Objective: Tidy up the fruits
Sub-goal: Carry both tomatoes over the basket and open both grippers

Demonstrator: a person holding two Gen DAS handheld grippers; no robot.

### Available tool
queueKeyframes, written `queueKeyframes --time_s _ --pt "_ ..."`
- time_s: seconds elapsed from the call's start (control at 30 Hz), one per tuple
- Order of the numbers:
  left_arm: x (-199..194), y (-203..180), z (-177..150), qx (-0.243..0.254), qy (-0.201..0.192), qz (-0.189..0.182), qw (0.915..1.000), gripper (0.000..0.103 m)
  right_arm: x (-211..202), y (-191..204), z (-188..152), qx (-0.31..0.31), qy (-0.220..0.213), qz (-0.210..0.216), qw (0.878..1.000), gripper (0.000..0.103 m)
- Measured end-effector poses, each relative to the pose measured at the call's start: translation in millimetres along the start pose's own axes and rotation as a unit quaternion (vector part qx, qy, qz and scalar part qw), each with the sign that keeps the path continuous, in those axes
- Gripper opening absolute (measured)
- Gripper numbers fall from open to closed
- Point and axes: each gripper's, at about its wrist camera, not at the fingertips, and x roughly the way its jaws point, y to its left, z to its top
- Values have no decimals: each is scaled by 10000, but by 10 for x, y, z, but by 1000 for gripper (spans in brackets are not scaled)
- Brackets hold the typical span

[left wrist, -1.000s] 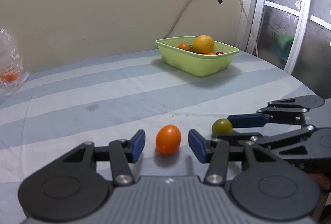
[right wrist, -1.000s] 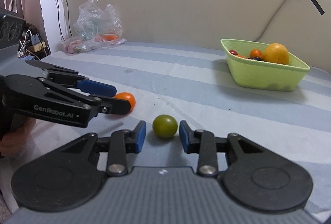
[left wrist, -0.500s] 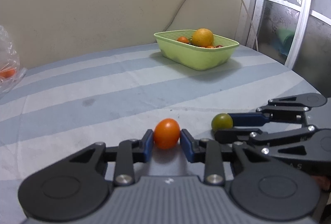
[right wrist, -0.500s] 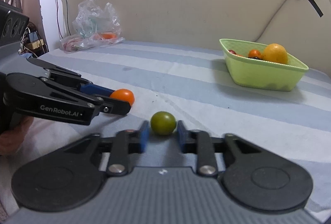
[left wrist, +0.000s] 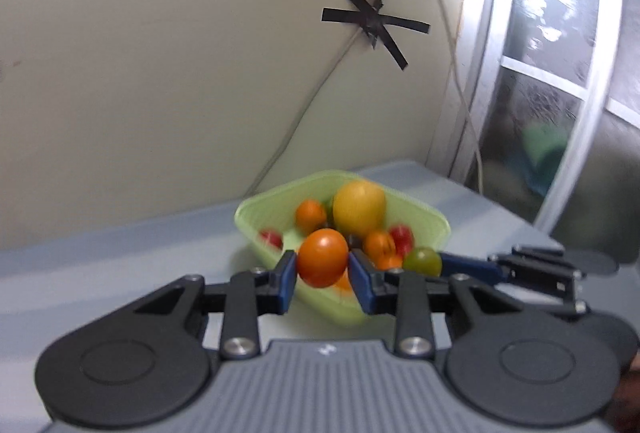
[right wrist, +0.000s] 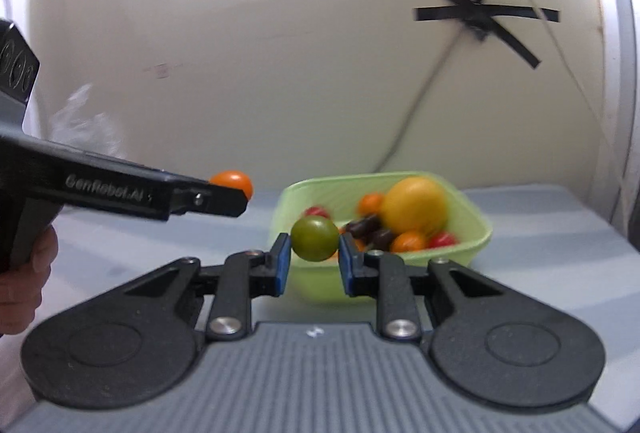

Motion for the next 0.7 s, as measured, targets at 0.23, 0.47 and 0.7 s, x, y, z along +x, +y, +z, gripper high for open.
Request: queueKeyframes --time_s 0.23,0.47,0.7 --pt "774 68 213 -240 380 -236 9987 29 415 -317 -8 227 211 -252 9992 30" --pt "954 143 219 -504 396 -237 9977 37 363 -338 -34 261 48 -259 9993 34" --pt "438 169 171 -543 231 193 9981 45 186 -384 -31 611 -112 -233 9978 34"
